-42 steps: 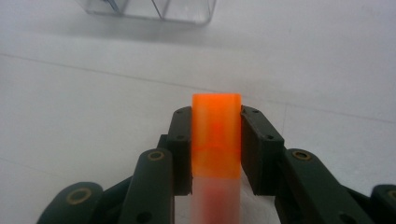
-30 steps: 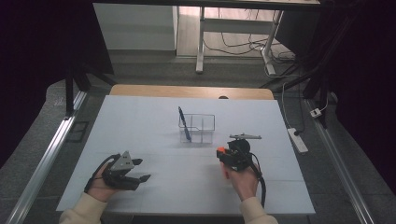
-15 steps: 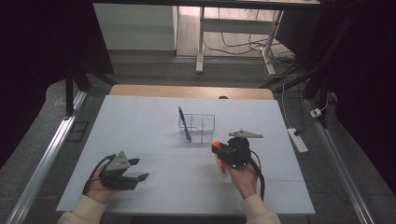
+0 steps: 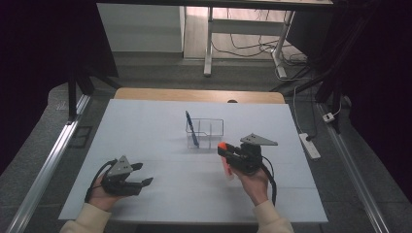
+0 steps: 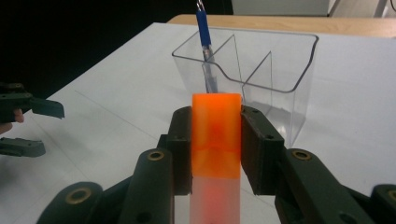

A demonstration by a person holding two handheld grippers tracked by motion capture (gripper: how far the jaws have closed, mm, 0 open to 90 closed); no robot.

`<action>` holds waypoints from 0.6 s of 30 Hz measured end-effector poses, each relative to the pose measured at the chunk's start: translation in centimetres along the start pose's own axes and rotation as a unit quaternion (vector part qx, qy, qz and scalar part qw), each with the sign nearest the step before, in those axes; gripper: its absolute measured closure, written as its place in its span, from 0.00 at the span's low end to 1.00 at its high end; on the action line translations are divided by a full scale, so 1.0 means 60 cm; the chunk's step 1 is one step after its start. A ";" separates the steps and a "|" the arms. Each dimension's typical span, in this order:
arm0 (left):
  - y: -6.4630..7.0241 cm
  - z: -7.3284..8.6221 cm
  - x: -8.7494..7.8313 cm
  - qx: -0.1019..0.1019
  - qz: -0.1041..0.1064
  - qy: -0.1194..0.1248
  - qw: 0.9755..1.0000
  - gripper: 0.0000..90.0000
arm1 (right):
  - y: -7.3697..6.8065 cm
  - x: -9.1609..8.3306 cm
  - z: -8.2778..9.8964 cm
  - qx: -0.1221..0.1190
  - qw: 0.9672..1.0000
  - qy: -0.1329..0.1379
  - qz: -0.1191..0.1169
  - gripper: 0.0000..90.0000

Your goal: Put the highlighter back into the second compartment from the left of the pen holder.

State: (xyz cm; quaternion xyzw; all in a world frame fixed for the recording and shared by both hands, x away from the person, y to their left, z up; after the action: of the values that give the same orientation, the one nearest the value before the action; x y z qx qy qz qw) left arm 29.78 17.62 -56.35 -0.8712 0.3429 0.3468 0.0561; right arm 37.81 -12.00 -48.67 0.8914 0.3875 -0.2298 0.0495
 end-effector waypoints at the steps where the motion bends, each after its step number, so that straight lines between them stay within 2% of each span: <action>1: 0.000 0.000 0.000 0.000 -0.001 0.000 1.000 0.36 | 0.000 -0.001 -0.001 -0.004 1.000 0.004 -0.001 0.74; 12: 0.001 0.001 0.001 0.000 -0.002 -0.002 1.000 0.36 | -0.002 -0.004 -0.021 -0.030 0.999 0.040 -0.017 0.74; 18: -0.001 0.002 0.001 0.001 -0.002 -0.004 1.000 0.36 | -0.001 -0.002 -0.036 -0.033 0.998 0.055 -0.018 0.74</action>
State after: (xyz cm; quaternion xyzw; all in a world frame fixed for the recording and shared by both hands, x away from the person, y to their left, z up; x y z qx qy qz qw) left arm 29.75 17.69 -56.49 -0.8707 0.3408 0.3497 0.0589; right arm 38.51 -11.46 -46.68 0.8934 0.4130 -0.1682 0.0538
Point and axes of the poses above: each handheld gripper's, and its own axes: x roughly forward along the jaws, z roughly out of its underside, y roughly to its right, the point moved 8 cm from there along x, roughly forward along the jaws, and after that the axes turned 9 degrees about -x, right-handed, at the moved point
